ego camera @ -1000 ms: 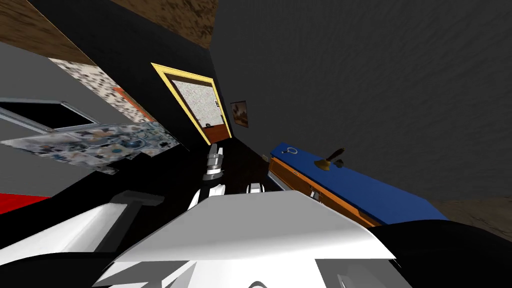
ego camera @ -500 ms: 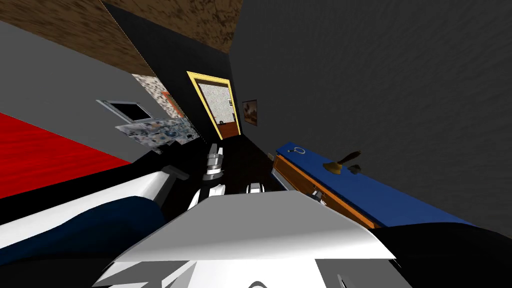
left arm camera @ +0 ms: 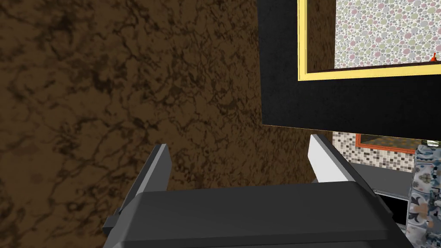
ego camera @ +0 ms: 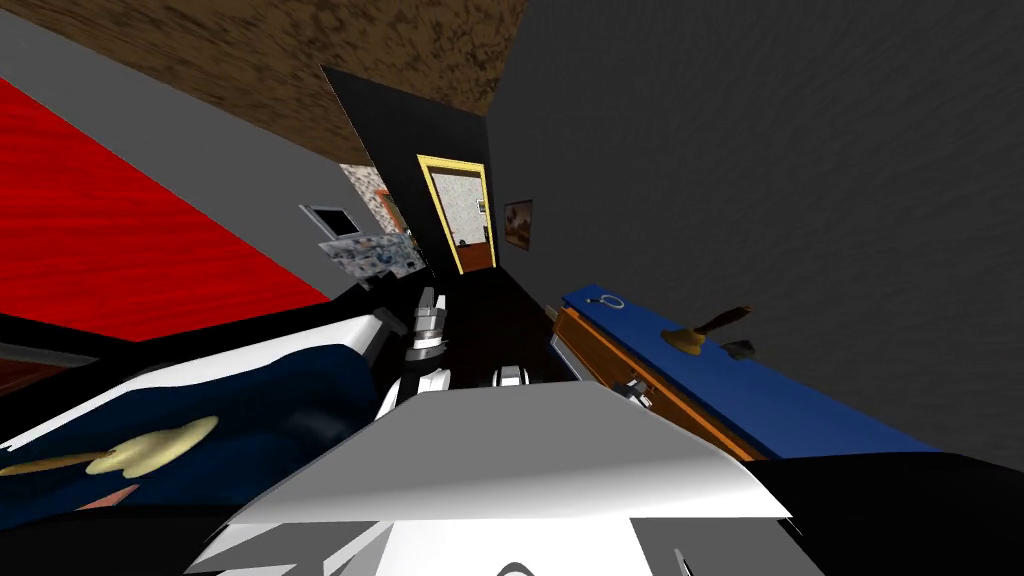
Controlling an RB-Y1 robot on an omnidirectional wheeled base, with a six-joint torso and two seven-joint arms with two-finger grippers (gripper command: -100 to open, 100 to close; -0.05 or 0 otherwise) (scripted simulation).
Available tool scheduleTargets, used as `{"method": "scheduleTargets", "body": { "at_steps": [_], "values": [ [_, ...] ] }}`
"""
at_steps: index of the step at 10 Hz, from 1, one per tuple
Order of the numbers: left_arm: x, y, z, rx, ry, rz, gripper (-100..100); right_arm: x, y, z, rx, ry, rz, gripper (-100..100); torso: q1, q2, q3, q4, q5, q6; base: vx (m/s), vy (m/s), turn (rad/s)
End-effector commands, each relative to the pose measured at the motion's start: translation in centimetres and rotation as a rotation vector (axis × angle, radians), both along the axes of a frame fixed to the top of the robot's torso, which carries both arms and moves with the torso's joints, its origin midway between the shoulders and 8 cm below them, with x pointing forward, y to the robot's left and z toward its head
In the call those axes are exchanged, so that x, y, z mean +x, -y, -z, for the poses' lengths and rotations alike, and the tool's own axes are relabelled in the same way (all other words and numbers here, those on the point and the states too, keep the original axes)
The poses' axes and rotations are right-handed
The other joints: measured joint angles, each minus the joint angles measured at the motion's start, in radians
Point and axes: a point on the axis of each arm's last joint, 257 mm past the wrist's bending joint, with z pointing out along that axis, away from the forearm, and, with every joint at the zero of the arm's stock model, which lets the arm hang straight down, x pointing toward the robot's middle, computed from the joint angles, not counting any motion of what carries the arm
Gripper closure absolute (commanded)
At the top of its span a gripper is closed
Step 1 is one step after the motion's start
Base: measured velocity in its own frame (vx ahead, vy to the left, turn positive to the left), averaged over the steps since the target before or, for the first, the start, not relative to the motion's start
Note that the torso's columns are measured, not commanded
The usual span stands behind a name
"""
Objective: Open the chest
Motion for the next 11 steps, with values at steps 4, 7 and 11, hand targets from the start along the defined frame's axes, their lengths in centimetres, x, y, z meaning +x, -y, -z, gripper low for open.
{"method": "scheduleTargets", "body": {
  "at_steps": [4,7,11],
  "values": [
    [0.0,0.0,0.0,0.000,0.000,0.000,0,-1.1,1.7,-0.3,0.006,0.008,0.162,100,-0.001,-0.001,0.000,0.001,0.000,-0.002,-0.146,0.039,0.258],
    [0.0,0.0,0.0,0.000,0.000,0.000,0,-1.0,1.5,1.0,0.063,-0.011,0.293,100,-0.005,-0.003,0.000,0.000,-0.002,-0.003,-0.211,0.082,0.370],
    [0.0,0.0,0.0,0.000,0.000,0.000,0,-0.5,2.7,0.6,0.078,-0.006,0.341,-100,-0.011,-0.008,-0.002,-0.002,-0.008,-0.005,-0.148,0.078,0.225]
  ]
}}
